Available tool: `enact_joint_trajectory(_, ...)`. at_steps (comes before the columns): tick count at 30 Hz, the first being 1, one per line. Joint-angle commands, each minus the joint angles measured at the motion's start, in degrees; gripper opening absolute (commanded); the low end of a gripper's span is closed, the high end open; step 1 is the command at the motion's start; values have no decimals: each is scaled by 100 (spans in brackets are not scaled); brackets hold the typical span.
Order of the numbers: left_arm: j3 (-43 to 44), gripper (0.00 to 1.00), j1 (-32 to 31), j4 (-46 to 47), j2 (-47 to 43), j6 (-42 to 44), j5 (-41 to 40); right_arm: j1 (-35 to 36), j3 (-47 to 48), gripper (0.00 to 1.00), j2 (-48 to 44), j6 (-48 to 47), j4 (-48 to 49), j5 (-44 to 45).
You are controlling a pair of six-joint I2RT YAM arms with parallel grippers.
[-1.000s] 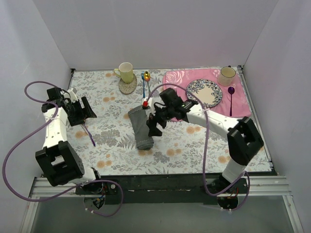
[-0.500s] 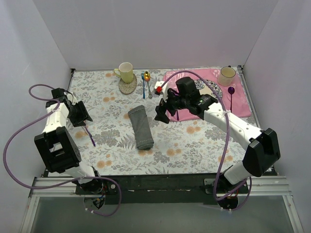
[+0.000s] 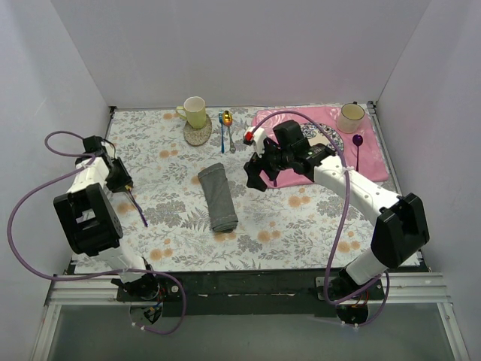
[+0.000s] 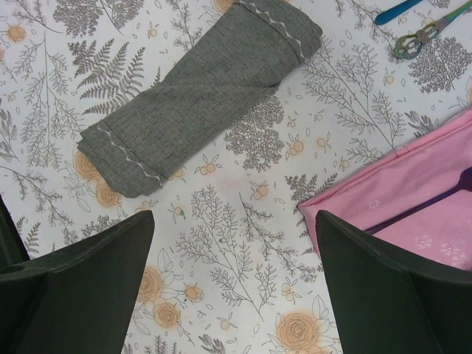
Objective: Fold the napkin into a case and place the utensils inside
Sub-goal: Pick up the spoon from the center of the board.
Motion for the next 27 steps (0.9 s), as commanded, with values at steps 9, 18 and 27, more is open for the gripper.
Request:
enact_joint_trajectory(9,-311,27,-165,339,124,295,-323,-258,345,99,169,232,-79,-140)
enact_joint_trajectory(18,-250,23,-227,444,493,199,-385,-373,433,99,186,293,-211,-289)
enact_joint_trajectory(27,-259,14,-525,479,660,181,-323,-417,564,98,239,311,-299,-351)
